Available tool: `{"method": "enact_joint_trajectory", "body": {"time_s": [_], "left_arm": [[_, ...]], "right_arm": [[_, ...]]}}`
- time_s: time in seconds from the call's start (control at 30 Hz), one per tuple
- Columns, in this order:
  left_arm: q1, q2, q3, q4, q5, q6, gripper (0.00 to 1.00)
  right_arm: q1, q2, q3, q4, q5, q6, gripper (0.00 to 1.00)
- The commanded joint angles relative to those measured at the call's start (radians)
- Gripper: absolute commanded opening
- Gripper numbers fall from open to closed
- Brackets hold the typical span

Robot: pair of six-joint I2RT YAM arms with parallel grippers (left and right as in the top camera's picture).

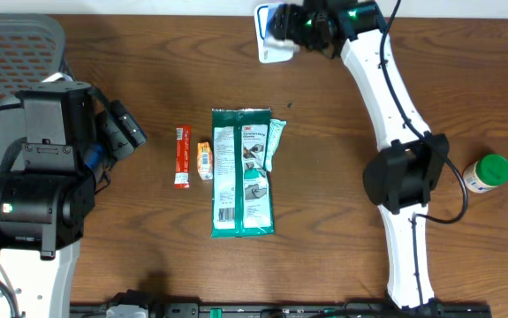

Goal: Scan the item barcode
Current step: 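Carry the swab tub up to the white scanner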

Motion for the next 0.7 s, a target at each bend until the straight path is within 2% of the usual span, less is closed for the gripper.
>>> {"method": "enact_joint_trajectory", "body": {"time_s": [0.0, 0.33, 0.67], "left_arm": [[0.003, -0.002, 0.012, -0.002, -0.012, 0.01, 0.9], [0.003, -0.002, 0.012, -0.002, -0.012, 0.01, 0.9], [0.003, -0.002, 0.012, -0.002, -0.012, 0.01, 0.9]], "right_arm": [[-0.022, 0.041, 0.028, 0.125, -0.018, 0.121, 0.18], [0.02, 0.19, 0.028, 0.301, -0.004, 0.279, 0.2], [0.024, 0.215, 0.027, 0.315, -0.007, 0.303, 0.2]]}}
